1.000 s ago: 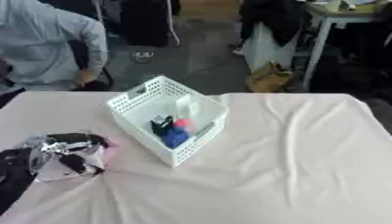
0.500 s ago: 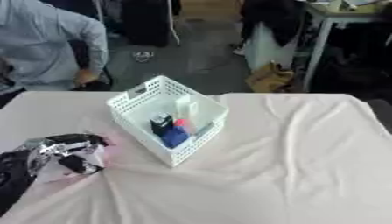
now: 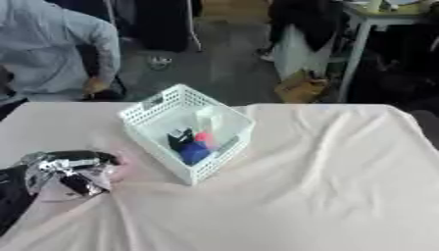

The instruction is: Pick up objects on the table and place them in the box.

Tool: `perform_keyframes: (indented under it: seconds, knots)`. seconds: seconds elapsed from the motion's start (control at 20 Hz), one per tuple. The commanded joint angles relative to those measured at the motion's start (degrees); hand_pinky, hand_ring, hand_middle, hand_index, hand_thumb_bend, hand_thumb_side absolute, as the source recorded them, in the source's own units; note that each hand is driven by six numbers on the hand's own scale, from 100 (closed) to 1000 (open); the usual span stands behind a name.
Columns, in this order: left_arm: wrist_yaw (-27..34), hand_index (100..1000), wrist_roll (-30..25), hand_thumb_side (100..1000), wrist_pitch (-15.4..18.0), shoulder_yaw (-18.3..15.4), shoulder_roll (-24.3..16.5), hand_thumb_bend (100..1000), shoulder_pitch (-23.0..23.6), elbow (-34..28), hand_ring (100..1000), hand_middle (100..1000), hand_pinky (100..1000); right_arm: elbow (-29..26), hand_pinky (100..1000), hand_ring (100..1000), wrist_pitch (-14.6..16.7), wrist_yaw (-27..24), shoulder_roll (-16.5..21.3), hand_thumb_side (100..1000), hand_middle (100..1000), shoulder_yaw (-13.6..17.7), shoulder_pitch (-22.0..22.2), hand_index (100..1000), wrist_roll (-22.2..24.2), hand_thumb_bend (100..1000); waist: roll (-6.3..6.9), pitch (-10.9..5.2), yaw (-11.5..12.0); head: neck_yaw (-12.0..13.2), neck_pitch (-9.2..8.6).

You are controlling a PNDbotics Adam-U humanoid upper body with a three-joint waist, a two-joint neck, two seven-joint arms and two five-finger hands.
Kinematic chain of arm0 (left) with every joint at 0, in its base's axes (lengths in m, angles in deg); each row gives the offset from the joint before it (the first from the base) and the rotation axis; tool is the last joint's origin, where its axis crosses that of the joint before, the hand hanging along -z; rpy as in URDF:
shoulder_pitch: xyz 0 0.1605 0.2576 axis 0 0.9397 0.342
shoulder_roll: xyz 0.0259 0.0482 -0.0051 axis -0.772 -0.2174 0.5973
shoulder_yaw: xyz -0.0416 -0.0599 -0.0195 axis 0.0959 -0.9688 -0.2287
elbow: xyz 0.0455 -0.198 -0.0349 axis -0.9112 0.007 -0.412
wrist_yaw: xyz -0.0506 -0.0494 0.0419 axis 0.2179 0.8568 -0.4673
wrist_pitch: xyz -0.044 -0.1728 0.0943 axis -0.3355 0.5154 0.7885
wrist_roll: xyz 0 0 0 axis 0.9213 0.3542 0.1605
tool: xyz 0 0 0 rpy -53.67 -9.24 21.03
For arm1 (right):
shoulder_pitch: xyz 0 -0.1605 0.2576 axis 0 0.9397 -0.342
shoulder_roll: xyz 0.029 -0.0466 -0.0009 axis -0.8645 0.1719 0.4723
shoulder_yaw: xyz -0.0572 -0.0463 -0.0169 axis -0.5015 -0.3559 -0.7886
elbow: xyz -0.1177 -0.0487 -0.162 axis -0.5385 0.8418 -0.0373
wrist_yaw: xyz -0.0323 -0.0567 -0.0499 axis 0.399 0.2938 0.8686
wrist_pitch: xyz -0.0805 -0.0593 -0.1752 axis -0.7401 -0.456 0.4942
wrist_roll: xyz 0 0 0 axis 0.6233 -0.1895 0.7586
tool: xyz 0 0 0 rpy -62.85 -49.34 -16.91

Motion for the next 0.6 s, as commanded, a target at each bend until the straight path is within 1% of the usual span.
perform_keyframes:
  seconds: [0.05,0.25,0.45,0.55,0.6]
  knots:
    - [2.59,158,-4.85,289,0.12,3.14,-1.56,243,0.56,-0.71,100,100,100,-0.87,822,871,-0.12,0.35,0.75,970,749,0.03,-1.05,773,-0.27,100,0.42,-1.02,0.27,-0.09,0.21]
    - [6.91,157,-7.97,282,-1.24,5.12,-3.25,236,-0.13,-4.5,100,100,100,-0.87,823,871,-0.26,0.46,0.67,962,750,-0.08,-1.06,773,-0.23,100,0.55,-1.16,0.22,0.13,0.24]
    - [11.78,156,-10.34,278,-3.54,6.41,-4.57,224,-0.62,-7.82,100,100,100,-0.87,823,871,-0.24,0.69,0.65,957,750,-0.16,-1.05,773,-0.21,100,0.65,-1.25,0.11,0.23,0.37]
    - [14.02,157,-11.27,275,-4.74,7.06,-5.15,214,-0.83,-9.72,100,100,100,-0.87,823,872,-0.27,0.74,0.57,957,750,-0.24,-1.05,773,-0.18,100,0.69,-1.27,0.11,0.28,0.35]
    - [15.25,156,-11.56,266,-5.28,7.31,-5.38,190,-1.04,-10.87,100,100,100,-0.87,824,872,-0.29,0.75,0.52,956,750,-0.28,-1.06,773,-0.15,100,0.71,-1.3,0.12,0.28,0.34]
